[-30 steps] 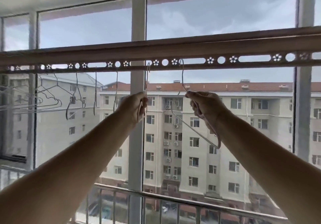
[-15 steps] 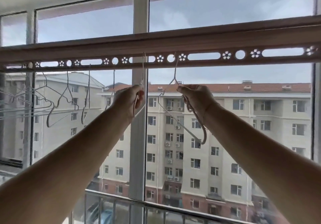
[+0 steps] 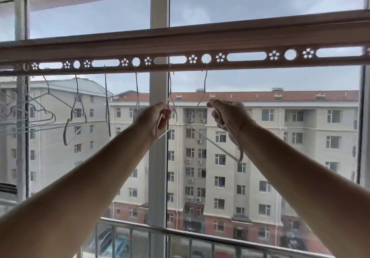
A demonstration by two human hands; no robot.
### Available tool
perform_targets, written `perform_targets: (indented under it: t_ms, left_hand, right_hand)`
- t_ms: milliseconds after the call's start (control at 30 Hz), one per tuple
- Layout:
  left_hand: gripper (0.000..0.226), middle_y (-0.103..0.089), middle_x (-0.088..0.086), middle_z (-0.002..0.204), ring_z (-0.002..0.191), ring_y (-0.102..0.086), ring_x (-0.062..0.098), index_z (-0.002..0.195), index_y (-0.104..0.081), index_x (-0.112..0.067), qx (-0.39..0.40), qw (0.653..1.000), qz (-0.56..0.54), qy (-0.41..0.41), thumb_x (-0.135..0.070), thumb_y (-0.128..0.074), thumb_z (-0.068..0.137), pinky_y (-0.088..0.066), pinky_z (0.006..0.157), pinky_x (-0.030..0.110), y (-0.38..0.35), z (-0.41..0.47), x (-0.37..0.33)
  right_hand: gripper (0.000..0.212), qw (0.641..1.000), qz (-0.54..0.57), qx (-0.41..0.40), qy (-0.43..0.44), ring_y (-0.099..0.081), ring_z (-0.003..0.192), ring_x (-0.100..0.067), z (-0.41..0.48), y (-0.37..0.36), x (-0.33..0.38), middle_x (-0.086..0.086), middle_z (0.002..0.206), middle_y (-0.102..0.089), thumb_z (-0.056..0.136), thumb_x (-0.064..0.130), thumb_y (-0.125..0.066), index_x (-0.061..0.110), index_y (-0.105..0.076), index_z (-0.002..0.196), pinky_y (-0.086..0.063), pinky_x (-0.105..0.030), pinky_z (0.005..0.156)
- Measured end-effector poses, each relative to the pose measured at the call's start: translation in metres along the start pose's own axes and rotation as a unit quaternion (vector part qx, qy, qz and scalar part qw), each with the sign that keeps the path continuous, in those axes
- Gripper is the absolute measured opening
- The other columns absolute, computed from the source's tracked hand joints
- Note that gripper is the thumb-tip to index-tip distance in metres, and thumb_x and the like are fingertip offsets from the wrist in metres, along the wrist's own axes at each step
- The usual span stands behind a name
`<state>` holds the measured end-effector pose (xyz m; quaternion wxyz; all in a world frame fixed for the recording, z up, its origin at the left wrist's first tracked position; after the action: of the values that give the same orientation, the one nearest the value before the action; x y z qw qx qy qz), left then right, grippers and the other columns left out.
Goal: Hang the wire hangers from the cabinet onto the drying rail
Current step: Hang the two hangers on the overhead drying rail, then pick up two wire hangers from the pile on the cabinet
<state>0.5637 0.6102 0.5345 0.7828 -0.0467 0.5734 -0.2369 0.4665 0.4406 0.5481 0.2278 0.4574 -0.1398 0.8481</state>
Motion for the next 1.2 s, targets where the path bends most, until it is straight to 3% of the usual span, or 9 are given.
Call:
perform_targets:
  t_ms: [167,300,467,600,700,833,967,1067,1200]
  left_hand:
    - [0.026,-0.065,0.002,0.079,0.07,-0.058,0.011,0.085,-0.064,-0.012,-0.021,1.0,0.015,-0.017,-0.037,-0.056,0.09,-0.046,0.059,0.021,0.013,-0.003,0.011]
    - [0.028,-0.064,0.0,0.078,0.075,-0.056,0.013,0.08,-0.065,-0.016,-0.029,0.999,0.029,0.006,-0.039,-0.054,0.091,-0.044,0.064,0.024,0.03,-0.01,0.037]
    - [0.022,-0.063,0.001,0.078,0.075,-0.055,0.015,0.083,-0.064,-0.015,-0.02,0.994,0.086,0.06,-0.033,-0.055,0.092,-0.043,0.072,0.028,0.052,-0.037,0.102]
    - [0.018,-0.062,0.003,0.081,0.077,-0.054,0.016,0.089,-0.062,-0.013,0.019,0.983,0.153,0.096,-0.03,-0.055,0.092,-0.044,0.069,0.027,0.054,-0.068,0.163]
    - [0.022,-0.062,0.003,0.085,0.077,-0.054,0.015,0.103,-0.062,-0.01,0.06,0.971,0.209,0.1,-0.028,-0.056,0.092,-0.045,0.067,0.025,0.046,-0.095,0.207]
    - [0.035,-0.066,0.005,0.099,0.091,-0.061,0.017,0.118,-0.059,-0.006,0.157,0.944,0.27,0.106,-0.028,-0.059,0.091,-0.049,0.075,0.025,0.026,-0.133,0.26]
    - [0.05,-0.061,0.007,0.124,0.114,-0.057,0.021,0.129,-0.052,-0.012,0.279,0.89,0.353,0.078,-0.036,-0.061,0.087,-0.044,0.102,0.043,-0.003,-0.176,0.303]
    - [0.058,-0.052,0.006,0.137,0.127,-0.048,0.021,0.135,-0.048,-0.013,0.334,0.855,0.394,0.037,-0.041,-0.061,0.086,-0.037,0.108,0.043,-0.032,-0.205,0.324]
    - [0.061,-0.048,0.005,0.142,0.132,-0.043,0.022,0.137,-0.047,-0.016,0.384,0.829,0.404,0.043,-0.044,-0.062,0.085,-0.033,0.11,0.042,-0.077,-0.243,0.353]
  right_hand:
    - [0.038,0.999,-0.003,-0.022,-0.032,-0.042,0.05,-0.012,0.001,0.01,-0.011,-0.004,0.06,-0.052,0.092,0.03,-0.049,-0.003,-0.067,0.097,-0.034,-0.02,0.046]
    - [0.025,0.996,0.03,-0.054,-0.06,-0.04,0.047,-0.011,-0.011,0.028,-0.039,-0.001,0.057,-0.053,0.092,0.025,-0.049,0.009,-0.064,0.079,-0.031,-0.02,0.043]
    - [0.022,0.992,-0.034,-0.077,-0.093,-0.048,0.059,-0.011,-0.053,0.059,-0.094,-0.002,0.073,-0.058,0.091,0.018,-0.052,0.003,-0.061,0.105,-0.039,-0.02,0.053]
    - [0.034,0.988,-0.102,-0.059,-0.103,-0.057,0.084,-0.012,-0.102,0.084,-0.135,-0.006,0.099,-0.062,0.086,0.021,-0.062,0.007,-0.056,0.117,-0.045,-0.019,0.066]
    - [0.046,0.981,-0.153,-0.05,-0.112,-0.056,0.103,-0.019,-0.14,0.105,-0.163,-0.009,0.113,-0.057,0.082,0.024,-0.068,0.011,-0.052,0.122,-0.048,-0.02,0.077]
    - [0.051,0.97,-0.189,-0.05,-0.146,-0.054,0.105,-0.02,-0.195,0.132,-0.191,-0.008,0.114,-0.053,0.08,0.025,-0.07,0.012,-0.048,0.125,-0.051,-0.031,0.091]
    - [0.052,0.956,-0.227,-0.076,-0.17,-0.052,0.096,-0.017,-0.246,0.166,-0.215,-0.003,0.103,-0.05,0.078,0.024,-0.073,0.013,-0.05,0.123,-0.049,-0.029,0.088]
    - [0.047,0.939,-0.269,-0.103,-0.19,-0.05,0.096,-0.018,-0.281,0.199,-0.228,-0.006,0.105,-0.05,0.077,0.024,-0.073,0.018,-0.05,0.118,-0.044,-0.024,0.084]
    - [0.046,0.92,-0.254,-0.164,-0.25,-0.051,0.097,-0.016,-0.334,0.251,-0.236,-0.003,0.109,-0.049,0.079,0.024,-0.071,0.021,-0.051,0.12,-0.043,-0.024,0.087]
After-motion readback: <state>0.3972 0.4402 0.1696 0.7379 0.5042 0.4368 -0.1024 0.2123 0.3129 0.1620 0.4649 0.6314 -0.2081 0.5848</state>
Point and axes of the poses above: each hand's wrist, its own z-axis towards the middle knuckle, its own y-axis out of the back of the hand, x = y × z, the point moved 3 cm from there along z, towards the middle knuckle
